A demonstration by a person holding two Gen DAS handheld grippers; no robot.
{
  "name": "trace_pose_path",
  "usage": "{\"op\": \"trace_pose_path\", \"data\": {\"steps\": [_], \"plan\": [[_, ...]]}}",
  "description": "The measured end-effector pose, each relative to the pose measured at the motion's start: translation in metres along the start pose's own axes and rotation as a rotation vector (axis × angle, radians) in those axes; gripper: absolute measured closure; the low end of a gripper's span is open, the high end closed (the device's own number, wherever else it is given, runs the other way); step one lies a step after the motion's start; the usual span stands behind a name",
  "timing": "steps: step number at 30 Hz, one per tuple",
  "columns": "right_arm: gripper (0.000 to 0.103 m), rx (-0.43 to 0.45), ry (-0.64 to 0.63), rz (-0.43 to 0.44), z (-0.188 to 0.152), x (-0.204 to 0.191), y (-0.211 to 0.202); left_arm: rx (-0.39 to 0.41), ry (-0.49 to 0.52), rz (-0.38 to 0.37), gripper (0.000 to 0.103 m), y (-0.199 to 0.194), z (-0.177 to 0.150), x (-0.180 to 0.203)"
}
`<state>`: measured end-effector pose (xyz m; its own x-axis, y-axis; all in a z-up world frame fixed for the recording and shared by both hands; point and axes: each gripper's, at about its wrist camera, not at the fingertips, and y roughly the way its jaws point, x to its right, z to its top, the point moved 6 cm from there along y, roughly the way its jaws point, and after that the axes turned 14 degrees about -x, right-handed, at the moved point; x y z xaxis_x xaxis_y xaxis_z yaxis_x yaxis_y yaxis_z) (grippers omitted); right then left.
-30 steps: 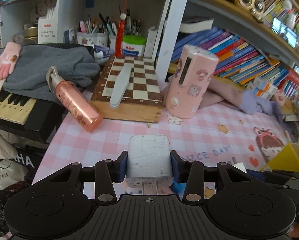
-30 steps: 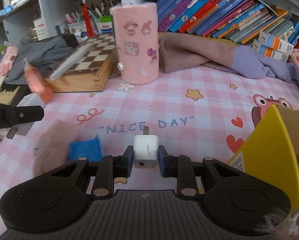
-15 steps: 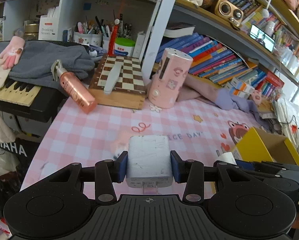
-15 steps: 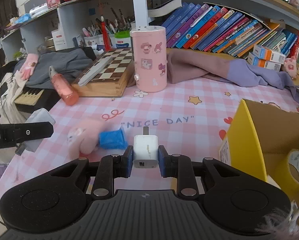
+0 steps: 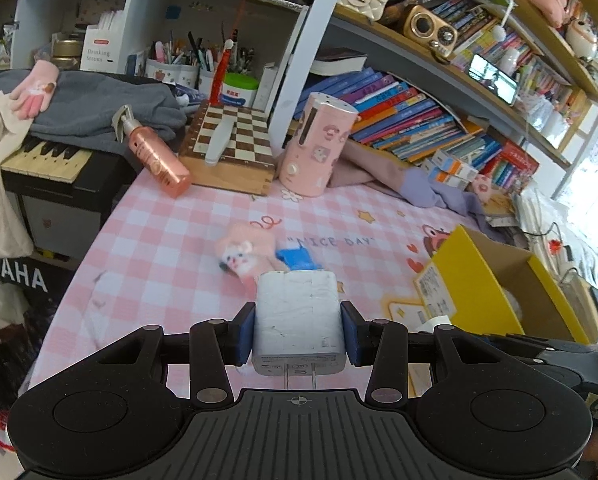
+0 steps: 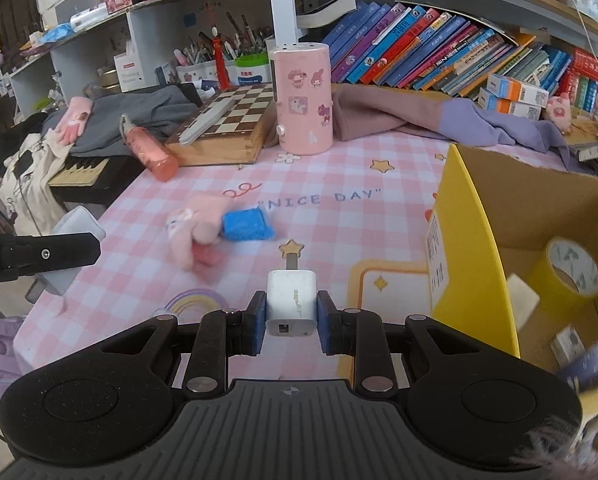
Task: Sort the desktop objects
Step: 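Carry the adapter with the right tool while the left tool carries the charger to the yellow box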
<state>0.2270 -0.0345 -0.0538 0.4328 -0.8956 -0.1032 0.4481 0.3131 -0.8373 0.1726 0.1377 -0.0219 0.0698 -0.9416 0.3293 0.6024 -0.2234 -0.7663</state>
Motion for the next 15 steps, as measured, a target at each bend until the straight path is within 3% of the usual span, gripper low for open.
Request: {"op": "trace_pose_path", "data": {"steps": [15], "plan": [[0.08,0.0,0.035,0.01,-0.066,-0.021,-0.045,-0.027,0.026,-0.087,0.061,-0.043,-0.059,0.012]]}}
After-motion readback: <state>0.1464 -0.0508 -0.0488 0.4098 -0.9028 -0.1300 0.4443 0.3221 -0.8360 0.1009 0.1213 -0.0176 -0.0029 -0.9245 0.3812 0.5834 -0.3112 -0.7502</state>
